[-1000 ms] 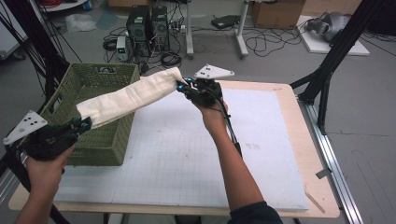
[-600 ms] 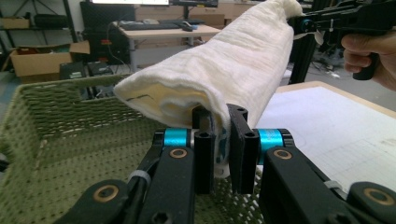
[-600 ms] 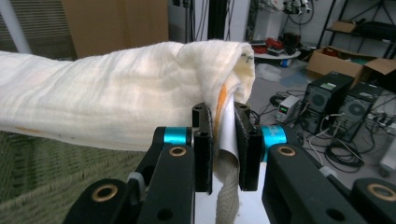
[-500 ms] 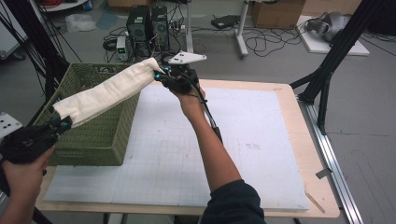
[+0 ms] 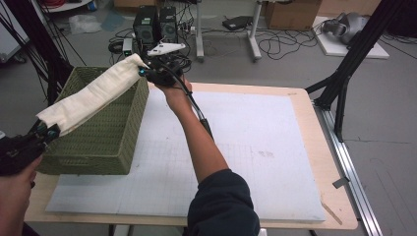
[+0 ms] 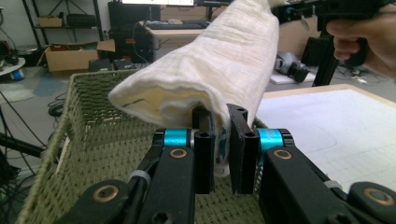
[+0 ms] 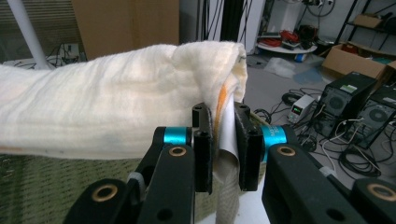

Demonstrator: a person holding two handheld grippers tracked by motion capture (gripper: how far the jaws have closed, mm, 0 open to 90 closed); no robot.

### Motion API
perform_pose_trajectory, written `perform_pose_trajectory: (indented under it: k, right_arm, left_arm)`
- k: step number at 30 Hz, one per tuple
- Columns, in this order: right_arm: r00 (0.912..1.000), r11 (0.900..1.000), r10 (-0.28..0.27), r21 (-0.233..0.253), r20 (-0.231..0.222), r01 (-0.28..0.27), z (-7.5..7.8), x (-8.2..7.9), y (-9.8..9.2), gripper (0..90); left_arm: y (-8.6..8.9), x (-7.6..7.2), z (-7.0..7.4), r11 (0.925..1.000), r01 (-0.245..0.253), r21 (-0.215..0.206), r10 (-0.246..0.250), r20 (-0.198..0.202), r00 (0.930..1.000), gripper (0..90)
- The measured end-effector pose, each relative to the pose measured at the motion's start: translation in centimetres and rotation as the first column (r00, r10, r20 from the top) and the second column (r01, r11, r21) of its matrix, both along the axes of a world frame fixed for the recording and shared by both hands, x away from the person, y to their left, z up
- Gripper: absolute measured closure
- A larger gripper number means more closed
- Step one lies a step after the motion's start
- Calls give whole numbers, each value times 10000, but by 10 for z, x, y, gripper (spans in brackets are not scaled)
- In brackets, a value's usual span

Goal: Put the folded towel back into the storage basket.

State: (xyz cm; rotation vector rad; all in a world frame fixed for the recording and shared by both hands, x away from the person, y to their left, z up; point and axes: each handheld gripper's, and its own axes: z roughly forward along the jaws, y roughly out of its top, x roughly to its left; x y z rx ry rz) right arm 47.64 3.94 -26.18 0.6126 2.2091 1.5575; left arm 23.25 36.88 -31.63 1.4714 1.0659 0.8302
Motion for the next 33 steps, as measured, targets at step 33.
perform_pose_trajectory:
  k: [33]
  right_arm:
    - [9983, 9926, -385, -1167, -446, 331, -24, 36, 95, 771]
  left_arm:
    - [20, 7, -21, 9861, -1252, 1091, 1376, -1146, 9838, 698]
